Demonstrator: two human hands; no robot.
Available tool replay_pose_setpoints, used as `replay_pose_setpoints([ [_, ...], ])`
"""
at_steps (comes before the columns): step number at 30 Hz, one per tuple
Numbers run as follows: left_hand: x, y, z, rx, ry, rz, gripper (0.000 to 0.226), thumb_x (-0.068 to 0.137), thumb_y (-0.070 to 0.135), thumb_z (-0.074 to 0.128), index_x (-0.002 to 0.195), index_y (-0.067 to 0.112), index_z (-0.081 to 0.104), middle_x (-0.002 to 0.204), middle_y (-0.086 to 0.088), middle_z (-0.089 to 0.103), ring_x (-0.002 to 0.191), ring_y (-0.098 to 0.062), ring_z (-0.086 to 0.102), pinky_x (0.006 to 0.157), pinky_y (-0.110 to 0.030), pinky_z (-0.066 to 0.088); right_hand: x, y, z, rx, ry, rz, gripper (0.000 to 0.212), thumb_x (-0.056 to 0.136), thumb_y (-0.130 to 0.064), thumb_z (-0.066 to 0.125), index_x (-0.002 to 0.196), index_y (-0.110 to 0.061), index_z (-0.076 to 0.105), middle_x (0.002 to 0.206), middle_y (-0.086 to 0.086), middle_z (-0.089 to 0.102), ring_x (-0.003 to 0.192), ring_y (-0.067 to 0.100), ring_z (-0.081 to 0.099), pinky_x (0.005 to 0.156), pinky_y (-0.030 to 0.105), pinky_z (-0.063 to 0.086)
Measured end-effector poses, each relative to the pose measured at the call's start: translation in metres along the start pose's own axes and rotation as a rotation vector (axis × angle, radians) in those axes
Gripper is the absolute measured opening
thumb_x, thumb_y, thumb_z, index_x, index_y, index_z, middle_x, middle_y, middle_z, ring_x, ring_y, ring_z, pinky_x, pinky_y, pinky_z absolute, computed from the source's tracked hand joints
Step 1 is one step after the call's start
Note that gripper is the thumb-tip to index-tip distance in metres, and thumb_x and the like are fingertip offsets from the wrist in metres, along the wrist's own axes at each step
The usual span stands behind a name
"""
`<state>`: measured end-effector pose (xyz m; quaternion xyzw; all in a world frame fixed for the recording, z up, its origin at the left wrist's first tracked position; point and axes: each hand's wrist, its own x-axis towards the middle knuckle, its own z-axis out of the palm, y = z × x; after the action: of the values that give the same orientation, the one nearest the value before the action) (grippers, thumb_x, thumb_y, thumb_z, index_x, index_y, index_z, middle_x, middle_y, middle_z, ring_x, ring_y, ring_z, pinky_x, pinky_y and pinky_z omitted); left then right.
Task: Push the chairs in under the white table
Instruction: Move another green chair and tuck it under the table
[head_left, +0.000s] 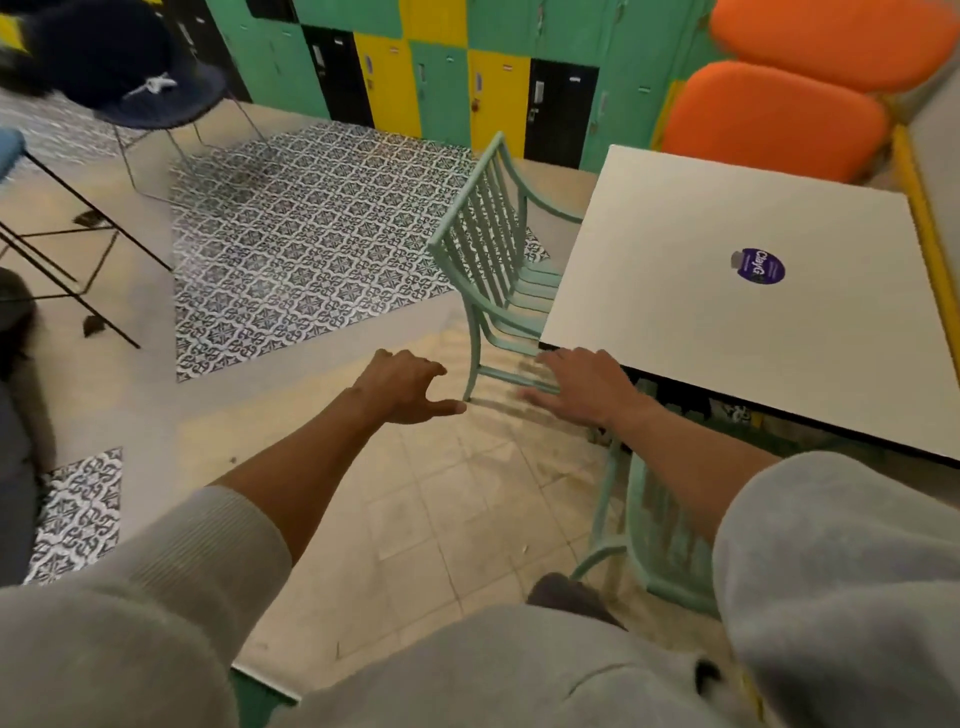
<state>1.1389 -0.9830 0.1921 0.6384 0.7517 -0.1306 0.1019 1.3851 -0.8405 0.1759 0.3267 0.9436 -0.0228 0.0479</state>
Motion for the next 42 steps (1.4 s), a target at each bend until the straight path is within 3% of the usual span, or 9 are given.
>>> replay_pose_setpoints([
  [9,0.097,-0.095,-0.004,-0.048,0.001,0.017,0.088,0.089,0.089,0.042,0.151,0.028,0.055,0.137,-0.003,0.071,0.128,-0.028,0.063,0.105,-0.047,0.048,0.149,0.0,0.006,0.032,-0.039,0.064,0.078,0.095,-0.085,0.04,0.141,-0.025,0.058,0.128,0.005,0.074,0.112,0.03,0.071,0.088,0.042,0.056],
  [14,0.152,-0.169,-0.04,-0.013,0.015,0.0,0.09,0.088,0.088,0.045,0.153,0.027,0.052,0.139,-0.004,0.069,0.129,-0.029,0.063,0.107,-0.048,0.047,0.247,-0.014,0.0,0.037,-0.093,0.028,0.072,0.096,-0.083,0.04,0.126,-0.021,0.062,0.116,0.006,0.076,0.104,0.031,0.073,0.082,0.042,0.06],
  [19,0.209,-0.231,-0.074,-0.001,0.044,0.007,0.091,0.089,0.086,0.047,0.156,0.025,0.047,0.143,-0.006,0.066,0.132,-0.031,0.059,0.11,-0.052,0.046,0.337,-0.021,-0.027,-0.082,-0.034,-0.104,0.075,0.093,-0.087,0.038,0.114,-0.018,0.06,0.105,0.007,0.075,0.096,0.032,0.073,0.067,0.039,0.045],
  [22,0.258,-0.274,-0.09,-0.011,0.035,0.042,0.091,0.089,0.086,0.048,0.156,0.024,0.046,0.145,-0.006,0.064,0.134,-0.03,0.056,0.111,-0.05,0.046,0.401,-0.013,-0.043,-0.108,-0.004,-0.082,0.08,0.092,-0.089,0.034,0.114,-0.018,0.06,0.105,0.006,0.074,0.095,0.031,0.073,0.07,0.039,0.049],
  [29,0.388,-0.363,-0.104,0.066,0.005,0.248,0.101,0.086,0.088,0.049,0.161,0.022,0.039,0.155,-0.008,0.055,0.143,-0.032,0.05,0.118,-0.055,0.041,0.495,-0.015,-0.025,-0.038,-0.107,0.177,0.087,0.091,-0.091,0.03,0.124,-0.014,0.056,0.112,0.012,0.072,0.102,0.036,0.072,0.077,0.044,0.054],
  [34,0.488,-0.414,-0.138,0.176,-0.031,0.46,0.099,0.086,0.085,0.053,0.159,0.021,0.039,0.155,-0.011,0.055,0.143,-0.034,0.05,0.119,-0.055,0.042,0.522,-0.036,-0.001,0.076,-0.238,0.41,0.095,0.093,-0.089,0.031,0.147,-0.014,0.05,0.116,0.016,0.073,0.106,0.037,0.072,0.085,0.045,0.059],
  [38,0.561,-0.401,-0.161,0.271,-0.057,0.636,0.088,0.089,0.07,0.066,0.156,0.017,0.044,0.147,-0.012,0.061,0.133,-0.033,0.059,0.112,-0.05,0.05,0.536,-0.037,-0.001,0.164,-0.256,0.543,0.094,0.093,-0.088,0.035,0.153,-0.017,0.048,0.123,0.014,0.074,0.11,0.036,0.071,0.088,0.045,0.06],
  [42,0.623,-0.36,-0.179,0.333,-0.051,0.857,0.084,0.093,0.063,0.07,0.16,0.021,0.042,0.156,-0.007,0.054,0.142,-0.03,0.052,0.12,-0.045,0.042,0.552,-0.01,-0.003,0.253,-0.342,0.719,0.101,0.093,-0.089,0.034,0.163,-0.015,0.037,0.134,0.019,0.068,0.119,0.037,0.068,0.091,0.045,0.06],
])
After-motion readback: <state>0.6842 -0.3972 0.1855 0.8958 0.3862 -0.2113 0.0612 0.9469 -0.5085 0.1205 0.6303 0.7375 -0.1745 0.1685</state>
